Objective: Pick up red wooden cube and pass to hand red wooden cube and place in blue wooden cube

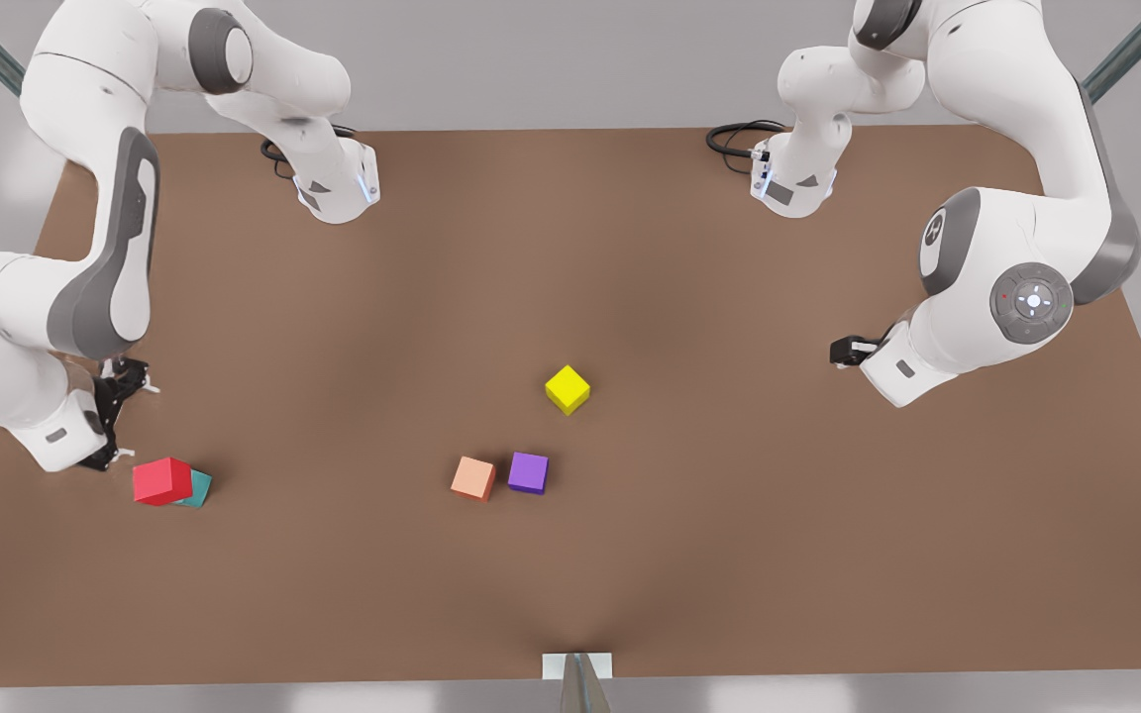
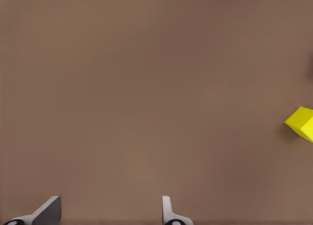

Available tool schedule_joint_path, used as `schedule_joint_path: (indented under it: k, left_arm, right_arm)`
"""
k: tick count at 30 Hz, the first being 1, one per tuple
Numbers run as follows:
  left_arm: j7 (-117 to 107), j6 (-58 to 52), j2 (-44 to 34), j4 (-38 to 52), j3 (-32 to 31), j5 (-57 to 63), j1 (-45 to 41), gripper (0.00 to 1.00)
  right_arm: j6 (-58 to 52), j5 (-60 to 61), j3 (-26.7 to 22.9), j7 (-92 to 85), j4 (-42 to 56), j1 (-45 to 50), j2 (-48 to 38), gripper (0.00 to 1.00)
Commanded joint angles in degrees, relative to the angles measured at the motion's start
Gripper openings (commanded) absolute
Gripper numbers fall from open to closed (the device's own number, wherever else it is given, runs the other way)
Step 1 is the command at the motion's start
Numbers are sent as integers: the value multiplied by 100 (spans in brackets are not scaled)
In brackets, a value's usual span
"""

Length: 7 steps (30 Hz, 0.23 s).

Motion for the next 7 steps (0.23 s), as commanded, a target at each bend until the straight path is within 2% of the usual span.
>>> schedule_joint_path:
  k: [1, 3, 7]
  left_arm:
    - [-11, -10, -7, 3, -2, 9, 0, 100]
    - [-11, -19, 2, 3, -2, 123, 0, 100]
    - [-11, -19, 2, 3, -2, 132, 79, 100]
  right_arm:
    - [-256, -213, 19, 6472, -597, 104, -523, 100]
    - [-256, -143, 37, 6604, -774, 333, -875, 100]
    - [-309, -196, 28, 6684, -607, 315, -885, 100]
